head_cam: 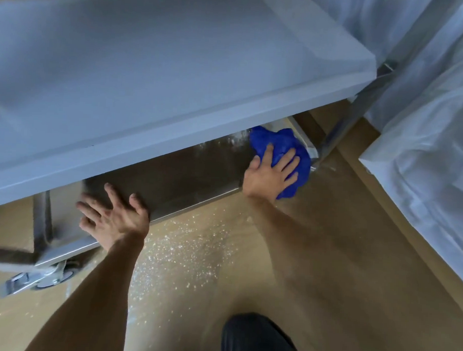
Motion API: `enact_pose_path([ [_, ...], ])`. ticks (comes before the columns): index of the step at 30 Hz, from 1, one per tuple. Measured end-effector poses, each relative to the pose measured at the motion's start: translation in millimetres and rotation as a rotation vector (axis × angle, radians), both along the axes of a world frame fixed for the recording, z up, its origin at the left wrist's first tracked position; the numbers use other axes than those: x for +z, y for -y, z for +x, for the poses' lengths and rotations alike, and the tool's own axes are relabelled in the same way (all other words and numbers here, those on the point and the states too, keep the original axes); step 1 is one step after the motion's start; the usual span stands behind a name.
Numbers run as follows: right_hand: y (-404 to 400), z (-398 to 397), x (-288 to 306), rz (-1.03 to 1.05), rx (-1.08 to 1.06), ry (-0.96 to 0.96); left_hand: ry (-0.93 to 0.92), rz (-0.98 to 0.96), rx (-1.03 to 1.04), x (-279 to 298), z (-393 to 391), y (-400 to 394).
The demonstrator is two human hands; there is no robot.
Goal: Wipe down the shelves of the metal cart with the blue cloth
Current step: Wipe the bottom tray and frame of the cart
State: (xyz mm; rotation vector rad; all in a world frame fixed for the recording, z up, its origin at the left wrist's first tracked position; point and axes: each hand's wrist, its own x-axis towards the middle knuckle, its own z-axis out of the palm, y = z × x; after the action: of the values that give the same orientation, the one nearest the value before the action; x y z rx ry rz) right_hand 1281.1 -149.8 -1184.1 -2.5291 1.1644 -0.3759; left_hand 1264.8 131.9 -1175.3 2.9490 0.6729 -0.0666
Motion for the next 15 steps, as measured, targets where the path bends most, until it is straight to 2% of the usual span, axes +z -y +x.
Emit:
enact_pose_path([
  [4,-90.3,-30.5,1.0,-0.075,0.391,0.018,0.005,-0.012,0.001,2.6,-2.7,1.1],
  [7,-91.7,-31.3,-2.8,-0.148,0.549,-0.011,0.019,-0.009,-0.007,3.8,-3.7,0.2],
  [9,-62.6,-20.6,-1.9,-0.164,0.482,-0.019,0.021,-0.011,-0.009,2.4,-4.1,-1.0],
  [13,31.9,21.3,2.0,-0.122,0.052,-0.031,0.007,-0.005,0.004,-1.9,-1.8,-2.7],
  [15,48.1,35.3,10.7,-0.072,-0.037,-0.141,-0.003,-0.008,0.012,-3.1,0.1,-0.5],
])
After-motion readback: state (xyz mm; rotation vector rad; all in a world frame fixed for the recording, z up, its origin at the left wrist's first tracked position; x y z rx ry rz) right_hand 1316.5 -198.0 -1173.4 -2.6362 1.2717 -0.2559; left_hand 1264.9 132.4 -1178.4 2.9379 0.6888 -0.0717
